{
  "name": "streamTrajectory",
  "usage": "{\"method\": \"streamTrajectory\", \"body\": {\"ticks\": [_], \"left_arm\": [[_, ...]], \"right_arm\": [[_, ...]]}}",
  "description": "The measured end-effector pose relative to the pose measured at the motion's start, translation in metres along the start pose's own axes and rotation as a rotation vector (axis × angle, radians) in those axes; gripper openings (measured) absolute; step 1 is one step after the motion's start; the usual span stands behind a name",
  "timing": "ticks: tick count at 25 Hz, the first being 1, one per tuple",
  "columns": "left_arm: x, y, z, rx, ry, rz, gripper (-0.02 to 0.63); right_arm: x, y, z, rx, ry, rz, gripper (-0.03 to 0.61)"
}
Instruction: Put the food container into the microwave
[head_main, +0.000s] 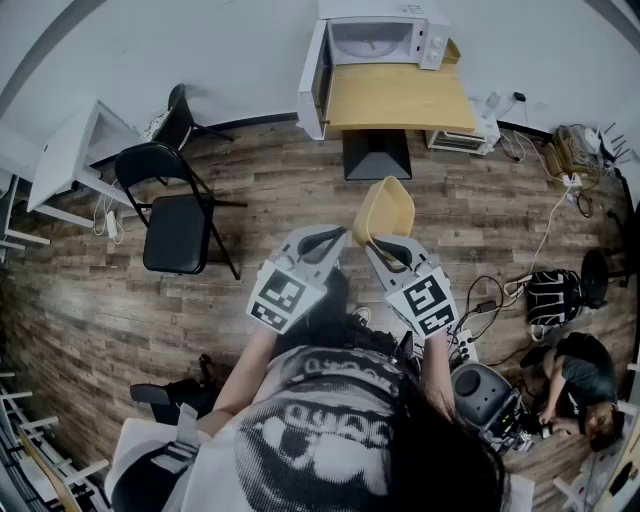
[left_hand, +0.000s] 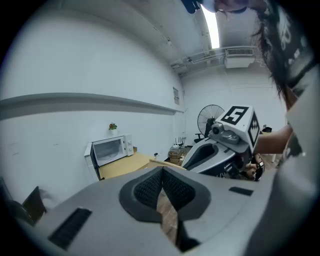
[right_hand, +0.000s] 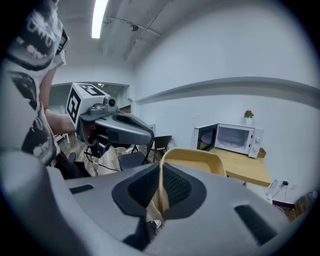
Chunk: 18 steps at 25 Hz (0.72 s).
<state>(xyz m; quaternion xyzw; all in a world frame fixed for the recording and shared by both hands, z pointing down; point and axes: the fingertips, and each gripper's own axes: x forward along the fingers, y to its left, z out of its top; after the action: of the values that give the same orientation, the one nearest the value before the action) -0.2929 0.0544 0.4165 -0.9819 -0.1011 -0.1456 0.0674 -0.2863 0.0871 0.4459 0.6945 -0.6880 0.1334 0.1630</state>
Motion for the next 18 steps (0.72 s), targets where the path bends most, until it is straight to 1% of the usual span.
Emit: {"method": "streamTrajectory", "body": {"ticks": [8, 12, 15, 18], "left_arm": [[0.002, -0.002, -0.002, 0.0, 0.004, -0.009, 0.0], [0.005, -0.011, -0.004, 0.004, 0.013, -0.026, 0.0], [0.007, -0.008, -0.004, 0.005, 0.021, -0.033, 0.0], [0.014, -0.004, -0.002, 0.007, 0.023, -0.042, 0.0]], "right_arm": [[-0.003, -0.006, -0.006, -0.002, -0.003, -0.04, 0.028], [-0.009, -0.012, -0.015, 0.009, 0.019, -0.051, 0.028], [-0.008, -0.015, -0.012, 0.026, 0.001, -0.059, 0.028], [-0.005, -0.019, -0.017, 0.03, 0.017, -0.064, 0.028]]}}
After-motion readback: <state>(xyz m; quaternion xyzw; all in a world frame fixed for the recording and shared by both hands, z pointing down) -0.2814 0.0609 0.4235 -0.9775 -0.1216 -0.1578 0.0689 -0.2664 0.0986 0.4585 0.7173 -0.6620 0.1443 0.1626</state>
